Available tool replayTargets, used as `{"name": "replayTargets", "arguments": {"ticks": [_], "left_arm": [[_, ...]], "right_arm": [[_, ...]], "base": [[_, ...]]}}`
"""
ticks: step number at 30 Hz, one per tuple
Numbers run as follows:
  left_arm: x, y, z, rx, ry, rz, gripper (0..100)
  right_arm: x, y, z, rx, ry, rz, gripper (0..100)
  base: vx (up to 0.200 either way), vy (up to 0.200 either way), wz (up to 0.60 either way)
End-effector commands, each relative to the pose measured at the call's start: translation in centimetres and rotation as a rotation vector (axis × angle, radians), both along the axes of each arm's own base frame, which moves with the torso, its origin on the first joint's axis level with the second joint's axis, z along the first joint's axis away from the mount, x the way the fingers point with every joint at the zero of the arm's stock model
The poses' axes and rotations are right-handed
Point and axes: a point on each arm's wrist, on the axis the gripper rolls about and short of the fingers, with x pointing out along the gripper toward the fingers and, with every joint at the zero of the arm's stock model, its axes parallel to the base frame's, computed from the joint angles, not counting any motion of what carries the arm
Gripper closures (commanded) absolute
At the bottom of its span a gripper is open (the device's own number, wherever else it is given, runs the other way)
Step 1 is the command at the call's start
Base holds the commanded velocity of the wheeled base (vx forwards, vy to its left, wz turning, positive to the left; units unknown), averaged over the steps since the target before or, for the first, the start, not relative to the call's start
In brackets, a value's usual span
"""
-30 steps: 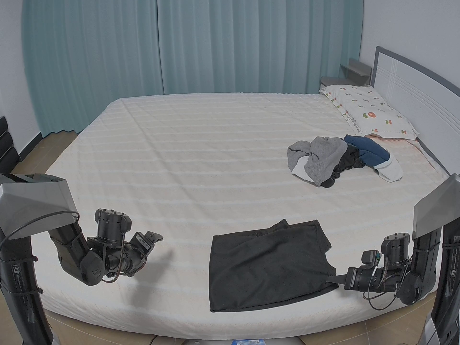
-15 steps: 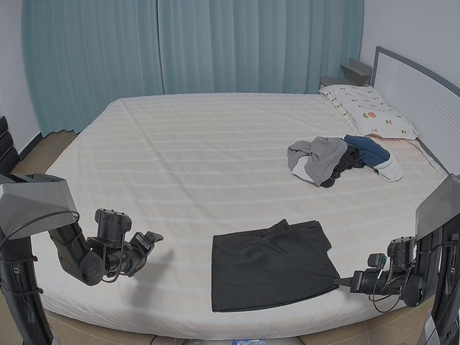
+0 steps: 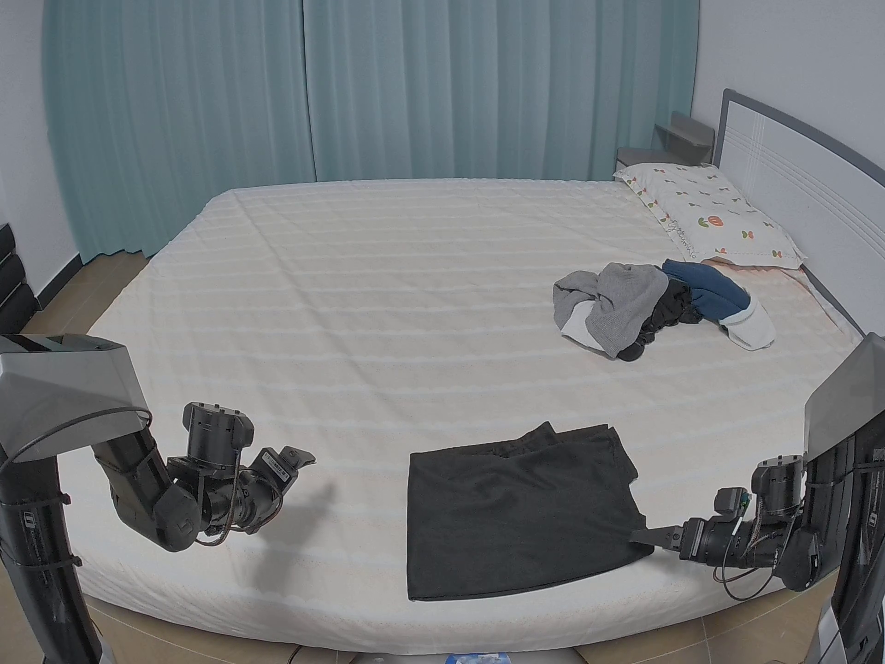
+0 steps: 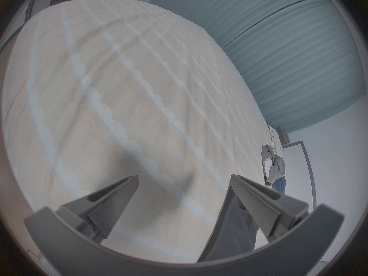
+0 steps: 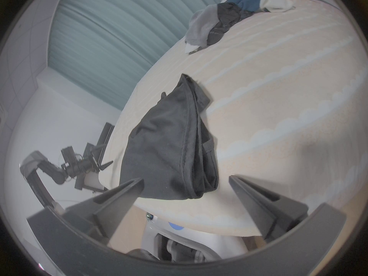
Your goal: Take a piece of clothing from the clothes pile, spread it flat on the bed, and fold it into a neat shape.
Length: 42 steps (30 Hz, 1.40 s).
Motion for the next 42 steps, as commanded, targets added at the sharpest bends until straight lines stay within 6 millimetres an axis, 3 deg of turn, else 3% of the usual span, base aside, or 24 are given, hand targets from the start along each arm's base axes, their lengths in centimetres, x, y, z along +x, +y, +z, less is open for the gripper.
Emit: {"name": "replayTargets", "arguments": {"ticks": [1, 6, 15, 22, 30, 42], "left_arm": [[-0.7, -1.2, 1.4, -0.015, -0.033, -0.041, 0], [-2.0, -3.1, 1.1, -0.011, -0.005, -0.110, 0], [-2.3, -3.5, 0.9, -0.009, 0.001, -0.123, 0], [-2.5, -3.9, 0.7, -0.008, 0.007, -0.137, 0], [-2.0, -4.0, 0.6, -0.012, 0.001, -0.135, 0], [-0.1, -4.8, 1.1, -0.020, -0.042, -0.134, 0]], "right_arm": [[0.2, -0.6, 1.3, 0.050, -0.022, -0.068, 0], [0.3, -1.5, 1.3, 0.118, 0.024, -0.153, 0], [0.8, -1.6, 1.3, 0.207, 0.072, -0.226, 0], [1.0, -1.9, 1.2, 0.265, 0.104, -0.233, 0], [0.9, -2.0, 1.1, 0.272, 0.109, -0.231, 0], [1.0, -2.0, 1.2, 0.272, 0.105, -0.232, 0]], "base": [[0.000, 0.000, 0.00], [0.000, 0.000, 0.00], [0.000, 0.000, 0.00], [-0.143, 0.000, 0.00], [0.000, 0.000, 0.00], [0.000, -0.200, 0.00]]}}
